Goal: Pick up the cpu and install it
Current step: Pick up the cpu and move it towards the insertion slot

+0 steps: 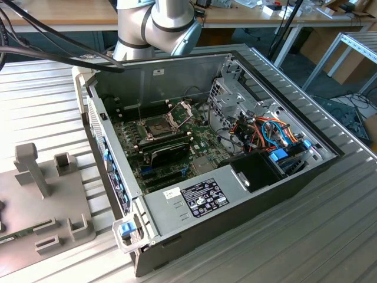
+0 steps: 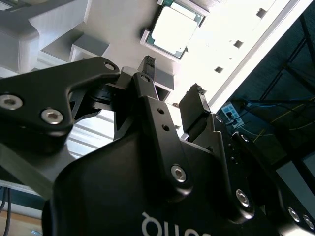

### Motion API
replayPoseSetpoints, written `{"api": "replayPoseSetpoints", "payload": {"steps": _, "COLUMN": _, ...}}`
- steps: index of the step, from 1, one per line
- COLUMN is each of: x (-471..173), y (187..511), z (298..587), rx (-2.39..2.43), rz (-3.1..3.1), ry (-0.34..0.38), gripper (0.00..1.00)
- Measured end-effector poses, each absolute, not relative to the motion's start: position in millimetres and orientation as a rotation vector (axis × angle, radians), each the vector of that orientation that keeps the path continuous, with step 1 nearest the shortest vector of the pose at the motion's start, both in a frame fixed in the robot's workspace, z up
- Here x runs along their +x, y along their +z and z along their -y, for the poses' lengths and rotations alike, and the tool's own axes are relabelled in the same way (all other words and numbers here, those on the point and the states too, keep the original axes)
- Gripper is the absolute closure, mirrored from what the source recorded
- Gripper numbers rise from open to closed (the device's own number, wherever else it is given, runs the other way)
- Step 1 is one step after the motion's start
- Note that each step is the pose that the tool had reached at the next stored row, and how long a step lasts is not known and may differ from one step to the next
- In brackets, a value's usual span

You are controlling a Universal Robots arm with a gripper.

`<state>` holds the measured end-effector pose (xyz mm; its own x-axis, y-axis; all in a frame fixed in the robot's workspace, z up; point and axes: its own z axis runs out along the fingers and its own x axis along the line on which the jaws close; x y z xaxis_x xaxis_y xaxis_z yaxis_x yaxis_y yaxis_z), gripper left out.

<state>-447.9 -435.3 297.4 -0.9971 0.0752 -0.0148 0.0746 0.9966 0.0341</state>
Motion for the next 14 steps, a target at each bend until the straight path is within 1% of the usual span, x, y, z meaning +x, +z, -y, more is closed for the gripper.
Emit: {"api": "replayPoseSetpoints", "payload": {"steps": 14, "x": -447.9, "y": 294.1, "z": 435.3, "rx": 0.117, "rz": -3.123, "ry": 0.052, "gripper": 0.52}}
